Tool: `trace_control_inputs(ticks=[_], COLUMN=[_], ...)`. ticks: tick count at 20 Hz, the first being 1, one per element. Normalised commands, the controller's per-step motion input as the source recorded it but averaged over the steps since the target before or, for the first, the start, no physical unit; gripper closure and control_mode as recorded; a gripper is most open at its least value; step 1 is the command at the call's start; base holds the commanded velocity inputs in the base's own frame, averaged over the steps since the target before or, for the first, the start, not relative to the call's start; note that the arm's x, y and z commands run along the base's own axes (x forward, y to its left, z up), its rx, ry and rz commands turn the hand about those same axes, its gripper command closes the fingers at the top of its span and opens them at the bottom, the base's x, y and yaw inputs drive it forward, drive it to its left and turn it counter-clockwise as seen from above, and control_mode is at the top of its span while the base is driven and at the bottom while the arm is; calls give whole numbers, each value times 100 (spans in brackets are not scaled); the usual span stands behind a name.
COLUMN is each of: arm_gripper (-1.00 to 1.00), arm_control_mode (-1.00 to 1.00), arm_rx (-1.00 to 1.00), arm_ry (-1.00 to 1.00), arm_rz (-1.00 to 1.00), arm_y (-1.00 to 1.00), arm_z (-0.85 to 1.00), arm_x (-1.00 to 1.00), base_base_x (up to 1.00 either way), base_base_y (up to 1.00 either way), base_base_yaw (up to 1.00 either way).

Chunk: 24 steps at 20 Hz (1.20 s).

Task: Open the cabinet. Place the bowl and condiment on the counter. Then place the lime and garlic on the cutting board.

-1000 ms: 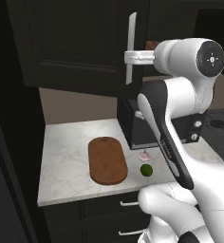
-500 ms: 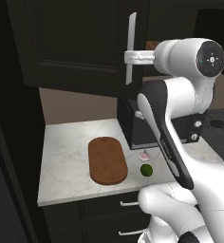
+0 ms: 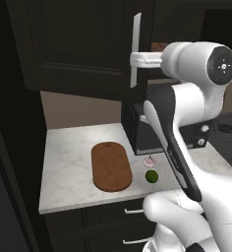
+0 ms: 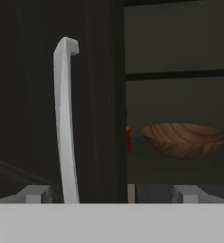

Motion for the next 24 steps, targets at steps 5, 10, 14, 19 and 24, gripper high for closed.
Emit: trace_control_inputs(ticks=[5,10,14,19,24], arm_gripper=[-100,-100,-100,-100,-100], arm_control_mode=[-100,-100,-100,-100,-100], arm_rx=[-1,1,2,2,6], arm_ry=[-15,-3,1,0,1], arm_rz=[-1,0,0,3,4], arm_y=[-1,-14,-16,-26,-10], arm_z=[33,20,0,0,0], arm_x=[-43,-16,3,0,-2], base_base_x=[0,0,0,0,0], base_base_y=[0,0,0,0,0], base_base_yaw=[0,0,0,0,0])
